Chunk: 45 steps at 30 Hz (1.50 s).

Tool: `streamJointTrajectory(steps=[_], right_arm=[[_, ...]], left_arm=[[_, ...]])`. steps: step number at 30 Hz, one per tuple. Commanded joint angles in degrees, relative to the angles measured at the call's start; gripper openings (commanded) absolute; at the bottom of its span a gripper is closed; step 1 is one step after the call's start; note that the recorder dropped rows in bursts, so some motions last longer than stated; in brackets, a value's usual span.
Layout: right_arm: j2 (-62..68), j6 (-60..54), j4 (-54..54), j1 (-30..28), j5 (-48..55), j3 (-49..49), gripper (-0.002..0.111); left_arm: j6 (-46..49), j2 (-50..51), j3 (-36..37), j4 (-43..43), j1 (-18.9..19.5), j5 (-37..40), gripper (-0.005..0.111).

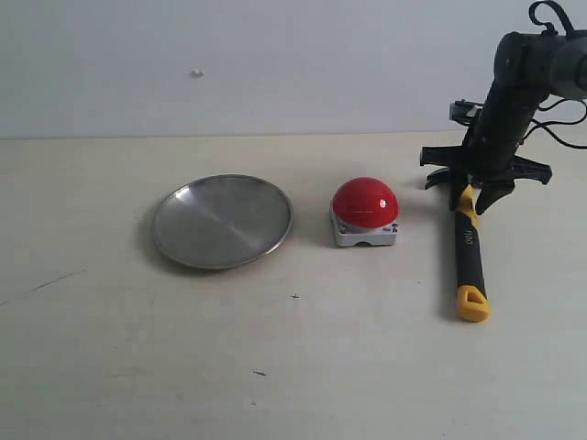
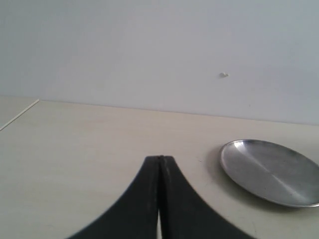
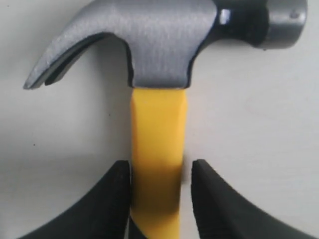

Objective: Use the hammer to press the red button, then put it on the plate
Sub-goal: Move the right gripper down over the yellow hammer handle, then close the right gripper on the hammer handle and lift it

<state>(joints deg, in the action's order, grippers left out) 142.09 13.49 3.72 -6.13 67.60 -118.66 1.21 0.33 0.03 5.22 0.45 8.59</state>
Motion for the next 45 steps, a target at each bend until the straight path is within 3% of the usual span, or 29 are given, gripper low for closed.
streamJointTrajectory(steps=[1, 7, 9, 11, 12, 13, 39, 41, 42, 45], right_arm=[[0.58, 0.24, -0.88, -0.03, 1.32, -0.56, 0.039], [2.13, 1.16, -0.62, 0.11, 1.28, -0.56, 0.039], [2.13, 1.25, -0.75, 0.11, 1.16, -0.56, 0.032], [2.13, 1.07, -0.98, 0.11, 0.1, -0.56, 0.015], [2.13, 0.0, -0.98, 0.11, -0.65, -0.56, 0.001], [2.13, -0.42, -0.98, 0.11, -1.13, -0.56, 0.0], [-5.42, -8.02, -0.8, 0.11, -3.96, -0.56, 0.0], [-6.51, -8.02, -0.7, 0.11, -4.57, -0.56, 0.0], [-7.27, -8.02, -0.6, 0.11, -4.57, -0.56, 0.0], [-8.76, -8.02, -0.77, 0.11, -5.55, 1.23, 0.0]], left_arm=[[0.11, -0.33, -0.03, 0.14, 0.27, -0.07, 0.0], [0.11, -0.33, -0.03, 0.14, 0.27, -0.07, 0.0], [0.11, -0.33, -0.03, 0.14, 0.27, -0.07, 0.0], [0.11, -0.33, -0.03, 0.14, 0.27, -0.07, 0.0], [0.11, -0.33, -0.03, 0.14, 0.27, -0.07, 0.0], [0.11, -0.33, -0.03, 0.14, 0.27, -0.07, 0.0], [-0.02, -0.33, -0.03, 0.14, 0.27, -0.5, 0.0], [-3.4, -0.33, -0.03, 4.68, 0.27, -3.5, 0.0], [-9.6, -0.33, -0.03, 11.69, 0.27, -7.32, 0.0], [-13.36, -0.33, -0.03, 17.2, -0.3, -8.59, 0.0]])
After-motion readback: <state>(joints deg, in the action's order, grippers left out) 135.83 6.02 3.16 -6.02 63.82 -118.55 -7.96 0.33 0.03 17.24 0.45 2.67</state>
